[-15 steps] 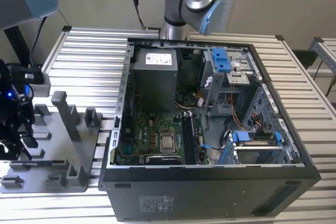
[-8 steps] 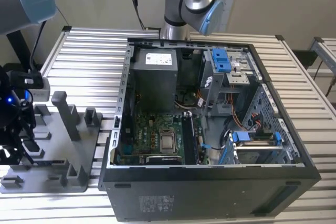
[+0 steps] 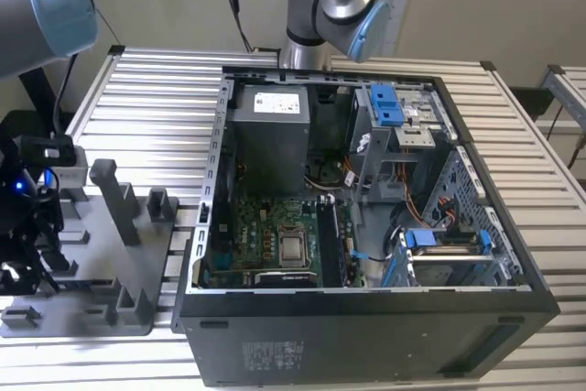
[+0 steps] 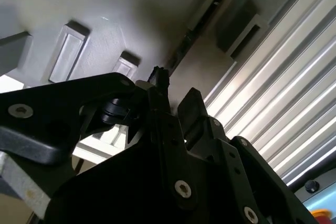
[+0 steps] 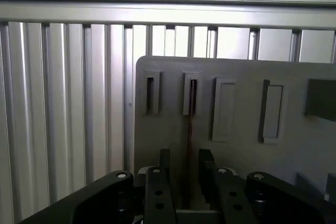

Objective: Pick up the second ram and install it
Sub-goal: 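Pick up the second ram and move it above second insertion slot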

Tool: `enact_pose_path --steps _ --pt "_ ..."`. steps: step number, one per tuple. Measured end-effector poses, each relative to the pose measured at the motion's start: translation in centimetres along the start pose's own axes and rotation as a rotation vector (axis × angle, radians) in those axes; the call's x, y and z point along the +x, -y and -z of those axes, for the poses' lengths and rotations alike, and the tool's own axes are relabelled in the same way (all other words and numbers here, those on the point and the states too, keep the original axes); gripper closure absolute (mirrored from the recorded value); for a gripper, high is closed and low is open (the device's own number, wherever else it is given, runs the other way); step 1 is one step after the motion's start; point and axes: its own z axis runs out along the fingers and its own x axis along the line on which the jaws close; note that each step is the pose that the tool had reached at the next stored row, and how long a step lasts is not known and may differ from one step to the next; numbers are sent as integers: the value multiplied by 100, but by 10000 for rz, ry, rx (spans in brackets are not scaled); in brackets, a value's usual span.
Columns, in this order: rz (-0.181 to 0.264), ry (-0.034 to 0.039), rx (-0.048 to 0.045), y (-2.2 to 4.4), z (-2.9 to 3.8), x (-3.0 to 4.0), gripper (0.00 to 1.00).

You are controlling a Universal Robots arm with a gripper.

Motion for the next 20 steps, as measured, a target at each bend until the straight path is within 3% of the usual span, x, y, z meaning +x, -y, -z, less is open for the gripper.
enact_pose_path --steps 10,20 --pt "-1 37 12 -11 -179 -21 64" --pt "-1 50 13 -11 -195 -45 66"
